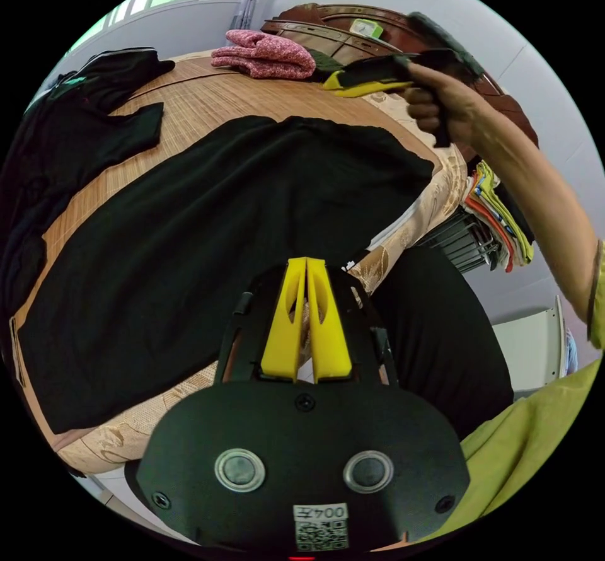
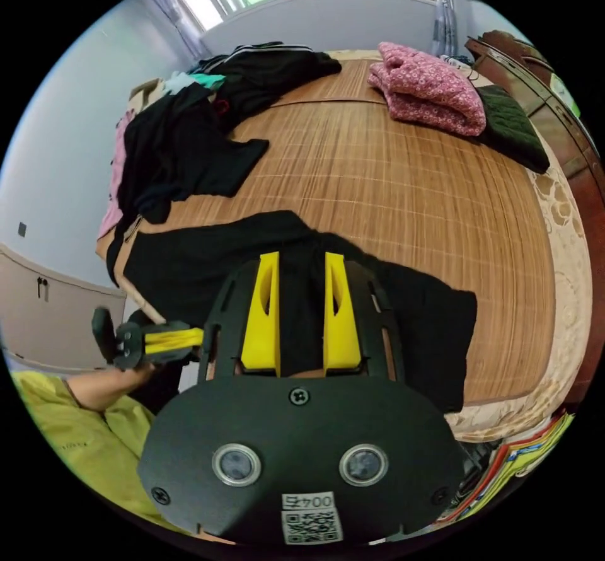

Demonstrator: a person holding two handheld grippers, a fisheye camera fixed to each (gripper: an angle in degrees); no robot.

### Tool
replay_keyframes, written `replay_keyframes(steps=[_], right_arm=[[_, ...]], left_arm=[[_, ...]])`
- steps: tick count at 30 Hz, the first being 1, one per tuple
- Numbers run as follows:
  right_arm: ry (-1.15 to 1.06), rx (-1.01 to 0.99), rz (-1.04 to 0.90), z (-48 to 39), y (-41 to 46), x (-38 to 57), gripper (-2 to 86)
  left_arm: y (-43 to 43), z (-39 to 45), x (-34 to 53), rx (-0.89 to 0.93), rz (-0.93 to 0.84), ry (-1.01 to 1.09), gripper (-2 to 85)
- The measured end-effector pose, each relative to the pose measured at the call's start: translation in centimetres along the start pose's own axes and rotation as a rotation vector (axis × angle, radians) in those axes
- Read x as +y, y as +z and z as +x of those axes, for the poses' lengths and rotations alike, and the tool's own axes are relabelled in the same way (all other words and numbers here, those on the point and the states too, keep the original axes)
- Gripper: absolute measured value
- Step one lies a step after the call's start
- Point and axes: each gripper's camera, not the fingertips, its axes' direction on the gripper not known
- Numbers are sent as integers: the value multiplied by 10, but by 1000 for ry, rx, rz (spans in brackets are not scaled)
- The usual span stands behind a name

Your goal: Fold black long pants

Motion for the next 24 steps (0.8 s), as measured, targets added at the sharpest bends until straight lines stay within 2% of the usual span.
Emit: replay_keyframes(steps=[2, 4, 8, 13, 16, 20, 24], right_arm=[[-45, 0, -46, -18, 7, 38, 111], [-41, -5, -72, -24, 14, 65, 110], [9, -15, -65, -26, 27, 105, 105], [11, 85, -116, -34, 48, 129, 110], [2, 152, -60, -41, 52, 146, 107], [27, 143, -26, -40, 53, 164, 107], [31, 118, -13, -37, 53, 177, 111]], left_arm=[[-4, -4, -10, 36, -16, -7, 1], [-24, -11, -27, 73, 53, -33, 1], [-39, -25, -76, 9, 106, -19, 1], [2, -31, -169, -87, -14, 67, 0], [38, -40, -202, -172, -88, 63, 0], [70, -63, -218, -214, -149, 21, 1], [75, -100, -220, -154, -123, -76, 2]])
